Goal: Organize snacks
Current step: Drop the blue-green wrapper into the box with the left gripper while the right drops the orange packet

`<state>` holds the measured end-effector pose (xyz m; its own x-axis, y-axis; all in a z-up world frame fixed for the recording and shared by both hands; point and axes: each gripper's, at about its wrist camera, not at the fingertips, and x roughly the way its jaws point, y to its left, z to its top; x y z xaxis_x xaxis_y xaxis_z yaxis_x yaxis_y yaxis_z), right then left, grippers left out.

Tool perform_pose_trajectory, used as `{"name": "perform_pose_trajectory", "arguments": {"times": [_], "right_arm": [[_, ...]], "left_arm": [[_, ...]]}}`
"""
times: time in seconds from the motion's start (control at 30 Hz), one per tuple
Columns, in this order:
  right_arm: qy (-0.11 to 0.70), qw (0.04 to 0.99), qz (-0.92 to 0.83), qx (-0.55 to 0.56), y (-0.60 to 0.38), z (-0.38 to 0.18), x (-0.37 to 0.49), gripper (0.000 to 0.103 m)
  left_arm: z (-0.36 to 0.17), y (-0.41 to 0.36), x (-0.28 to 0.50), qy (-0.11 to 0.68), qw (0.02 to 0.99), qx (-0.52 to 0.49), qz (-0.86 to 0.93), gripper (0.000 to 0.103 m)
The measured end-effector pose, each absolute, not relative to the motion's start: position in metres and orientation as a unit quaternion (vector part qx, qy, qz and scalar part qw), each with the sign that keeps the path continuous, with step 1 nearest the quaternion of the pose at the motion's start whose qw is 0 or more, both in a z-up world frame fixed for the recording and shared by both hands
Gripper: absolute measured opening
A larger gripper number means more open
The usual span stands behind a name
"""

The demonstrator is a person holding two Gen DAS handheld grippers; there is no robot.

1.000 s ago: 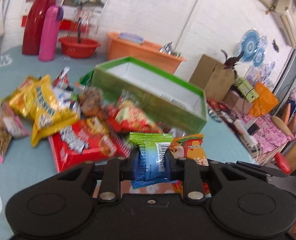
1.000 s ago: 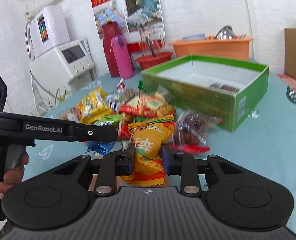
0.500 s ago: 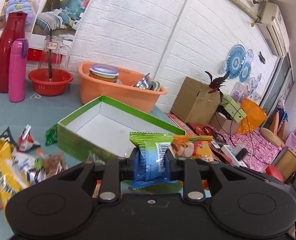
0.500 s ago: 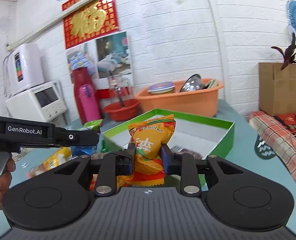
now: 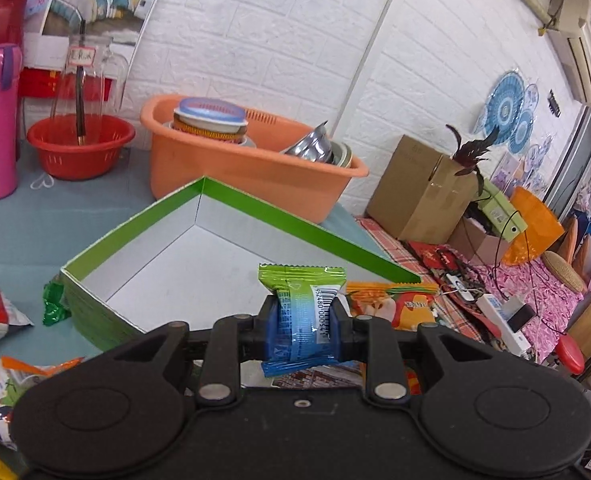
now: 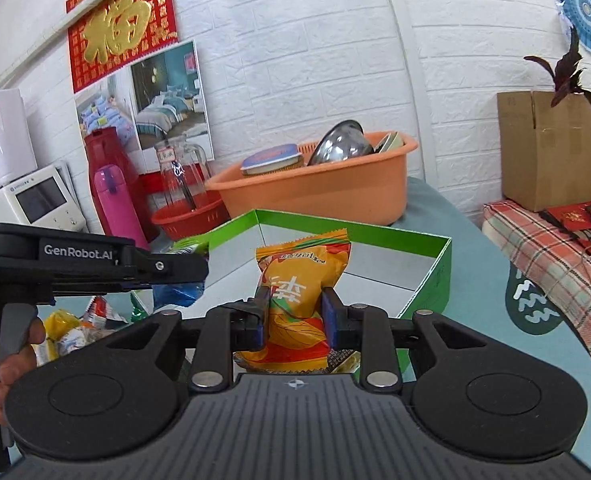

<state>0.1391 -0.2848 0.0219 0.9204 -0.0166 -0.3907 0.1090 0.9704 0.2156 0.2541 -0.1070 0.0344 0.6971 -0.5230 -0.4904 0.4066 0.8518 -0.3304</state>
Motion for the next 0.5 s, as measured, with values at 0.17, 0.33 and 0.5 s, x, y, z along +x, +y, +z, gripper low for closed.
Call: {"name": "perform_pose_trajectory", "arguments": {"times": [0.17, 0.33, 0.5], "right_arm": [[0.203, 0.975, -0.039, 0.079, -0.279, 0.007, 0.156, 0.083], [0.185, 0.980, -0.067, 0.043, -0.276, 0.012, 0.144, 0.103], [0.156, 0.983, -0.065, 0.068, -0.273, 0.035, 0.120, 0.103]], "left_arm": [[0.025, -0.106, 0.260, 0.296, 0.920, -0.094, -0.240, 0.103], [0.033, -0.097, 0.247, 0.280, 0.927, -0.095, -0.231, 0.103], [0.053, -0.086, 0.222, 0.270, 0.929, -0.100, -0.233, 0.103]]}}
